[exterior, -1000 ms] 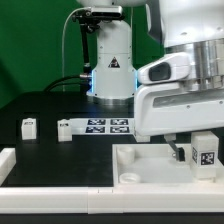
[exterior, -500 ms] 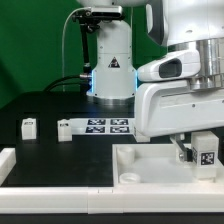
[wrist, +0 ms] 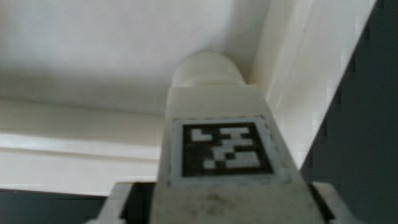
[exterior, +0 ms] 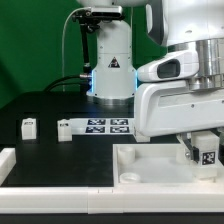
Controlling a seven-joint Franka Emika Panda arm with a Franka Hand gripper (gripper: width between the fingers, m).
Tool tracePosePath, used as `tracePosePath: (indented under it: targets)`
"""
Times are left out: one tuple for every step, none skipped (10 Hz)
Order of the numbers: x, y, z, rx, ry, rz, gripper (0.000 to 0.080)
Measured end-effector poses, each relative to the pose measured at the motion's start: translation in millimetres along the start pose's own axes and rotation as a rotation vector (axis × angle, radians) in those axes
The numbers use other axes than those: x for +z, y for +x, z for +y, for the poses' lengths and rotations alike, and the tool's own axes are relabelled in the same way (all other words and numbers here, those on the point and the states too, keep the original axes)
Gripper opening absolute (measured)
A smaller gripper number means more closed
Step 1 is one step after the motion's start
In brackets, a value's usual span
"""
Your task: Assemble one leg
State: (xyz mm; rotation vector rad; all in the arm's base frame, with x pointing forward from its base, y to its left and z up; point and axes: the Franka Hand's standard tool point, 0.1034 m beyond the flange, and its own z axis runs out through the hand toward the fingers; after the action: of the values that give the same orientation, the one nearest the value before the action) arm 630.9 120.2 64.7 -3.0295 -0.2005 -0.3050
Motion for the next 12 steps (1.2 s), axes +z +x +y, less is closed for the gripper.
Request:
tracePosePath:
  targets:
    - [-0.1,0.4,3.0,0.161,0.002,0.012,0.0288]
    - [-0.2,0.1,4.6,0.287,0.000,0.018,0.0288]
    - [-0.5,-0.3,7.2,0.459,-0.005,0.020,0.0288]
    - [-0.6,-0.3,8.3,0.554,-0.014,0.023,0.0288]
    - [-0.3,-1.2,10.1,0.708,-0.013,0.023,0.0288]
    - [-0.1,-1.6,11.6,0.847,-0.004,0.022,0.0290]
    - [-0.2,-3.2,11.5,0.978,0.005,0.009,0.0290]
    - [-0.4,-4.0,10.9,1.057,0.009,0.001,0.0290]
    - [-0.5,-5.6,9.5,1.200,0.003,-0.003,0.0290]
    - [-0.5,-6.4,9.8,1.285,0.003,-0.003,0.0291]
    - [-0.6,-6.6,9.3,1.275,0.001,-0.001,0.0291]
    - [-0.4,-6.6,9.4,1.235,0.002,-0.002,0.0369]
